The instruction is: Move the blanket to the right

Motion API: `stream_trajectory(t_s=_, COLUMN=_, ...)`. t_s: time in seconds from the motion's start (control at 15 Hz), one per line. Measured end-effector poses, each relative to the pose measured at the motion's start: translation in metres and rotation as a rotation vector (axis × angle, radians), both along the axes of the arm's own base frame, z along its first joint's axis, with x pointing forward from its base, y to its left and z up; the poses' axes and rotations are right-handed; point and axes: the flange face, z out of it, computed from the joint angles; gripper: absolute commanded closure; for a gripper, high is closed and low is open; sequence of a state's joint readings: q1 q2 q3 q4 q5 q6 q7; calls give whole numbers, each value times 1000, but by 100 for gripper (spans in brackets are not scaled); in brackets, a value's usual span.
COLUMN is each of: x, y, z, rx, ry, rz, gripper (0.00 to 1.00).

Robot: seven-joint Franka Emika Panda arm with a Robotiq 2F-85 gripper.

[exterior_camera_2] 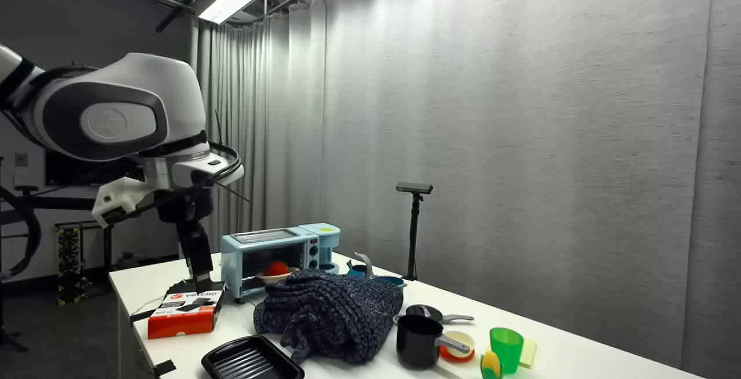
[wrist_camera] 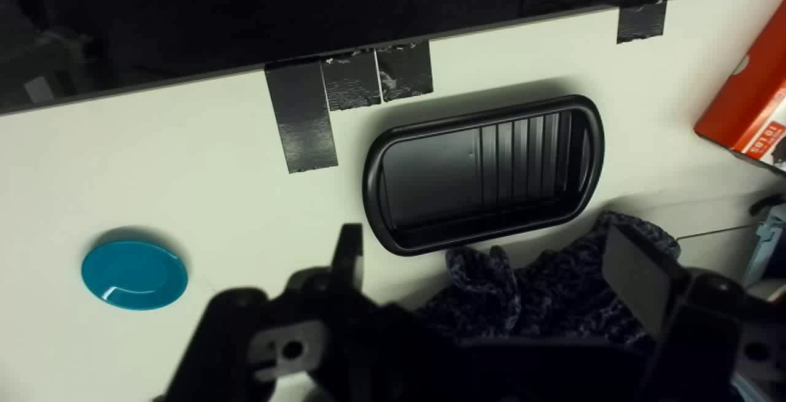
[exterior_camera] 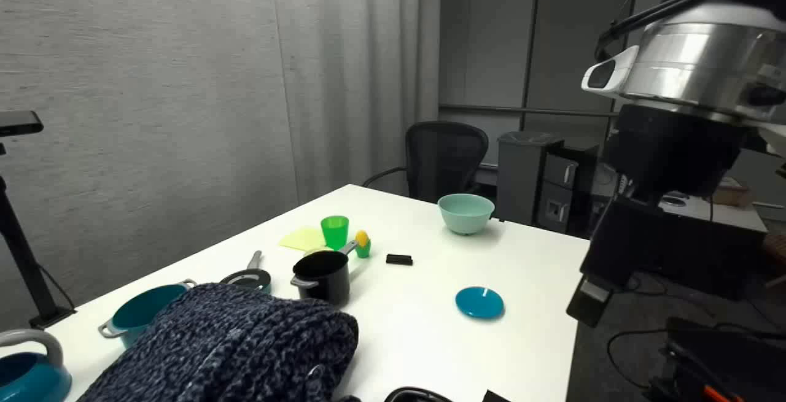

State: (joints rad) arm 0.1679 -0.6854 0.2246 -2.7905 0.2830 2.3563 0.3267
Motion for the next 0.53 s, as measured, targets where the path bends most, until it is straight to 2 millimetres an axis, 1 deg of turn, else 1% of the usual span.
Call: stream_trajectory(t_s=0.53, x=1, y=0, z=-2, rx=-1, ry=5, rz=0, gripper=0)
